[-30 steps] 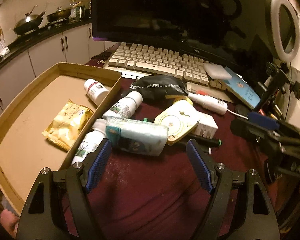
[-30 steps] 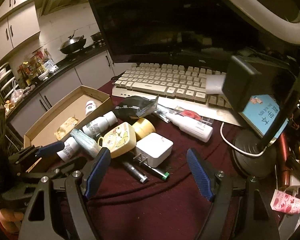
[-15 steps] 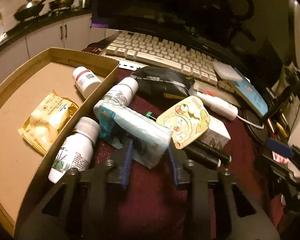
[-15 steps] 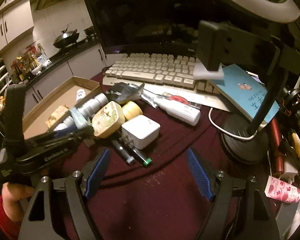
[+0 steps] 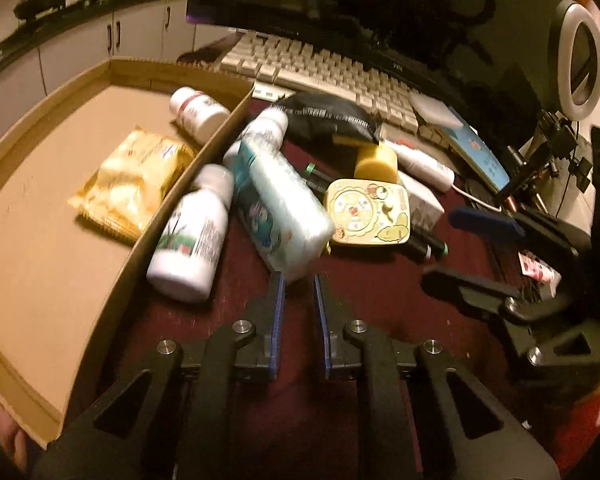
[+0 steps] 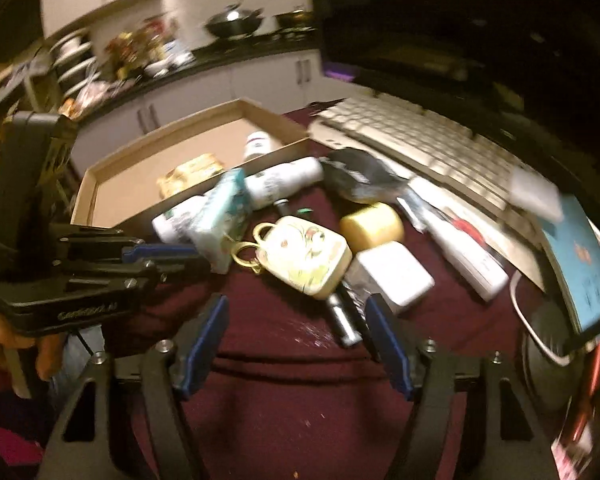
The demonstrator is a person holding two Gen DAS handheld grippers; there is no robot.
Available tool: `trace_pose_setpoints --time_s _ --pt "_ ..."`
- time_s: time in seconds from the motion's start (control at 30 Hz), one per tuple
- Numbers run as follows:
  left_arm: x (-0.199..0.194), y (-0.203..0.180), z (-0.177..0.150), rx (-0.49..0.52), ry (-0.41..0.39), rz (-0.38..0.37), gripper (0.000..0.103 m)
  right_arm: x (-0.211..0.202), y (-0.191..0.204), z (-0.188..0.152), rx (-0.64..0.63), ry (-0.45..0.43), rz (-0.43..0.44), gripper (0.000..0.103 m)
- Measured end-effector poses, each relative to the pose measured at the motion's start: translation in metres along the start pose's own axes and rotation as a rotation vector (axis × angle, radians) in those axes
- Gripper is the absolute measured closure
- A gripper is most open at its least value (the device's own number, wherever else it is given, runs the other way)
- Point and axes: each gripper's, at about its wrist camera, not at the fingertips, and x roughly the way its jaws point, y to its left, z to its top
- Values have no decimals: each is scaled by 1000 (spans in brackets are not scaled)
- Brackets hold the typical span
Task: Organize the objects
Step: 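Grasp the white-green tube with the left gripper while the right gripper grasps the cartoon case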
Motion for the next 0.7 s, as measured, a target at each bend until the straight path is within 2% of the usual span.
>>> trace_pose_setpoints --time_s 0.1,0.17,0.2,0.27,0.3,0.37,0.47,0.5,0.53,0.57,0.63,0.7 --pt "-15 -2 -2 -11 -50 -31 84 4 0 6 -1 6 13 33" --pt "-24 -7 0 -14 -88 -49 51 4 -6 8 34 7 10 33" --pt "-29 -11 4 -21 -118 -50 45 4 -8 8 48 9 13 33" --pt "-35 -15 14 -35 -156 -50 42 4 -11 8 61 15 16 33" --pt "-32 -17 22 -47 -152 -25 42 6 -11 9 57 20 14 33" --pt "-24 -13 34 -67 -130 9 42 10 -11 8 43 33 21 33" --pt "1 -5 45 -90 -57 65 43 17 -5 5 8 51 13 33" --pt "9 0 45 -100 -38 60 50 19 -1 4 -12 50 14 33" --pt "13 3 44 -110 -31 71 68 22 2 4 -34 50 16 33" --pt "18 6 43 -109 -15 74 79 24 6 5 -56 51 10 33" --pt "21 9 40 -103 -13 91 87 29 15 5 -116 50 -33 33" --pt "19 12 37 -92 -10 91 89 37 26 6 -185 59 -84 33"
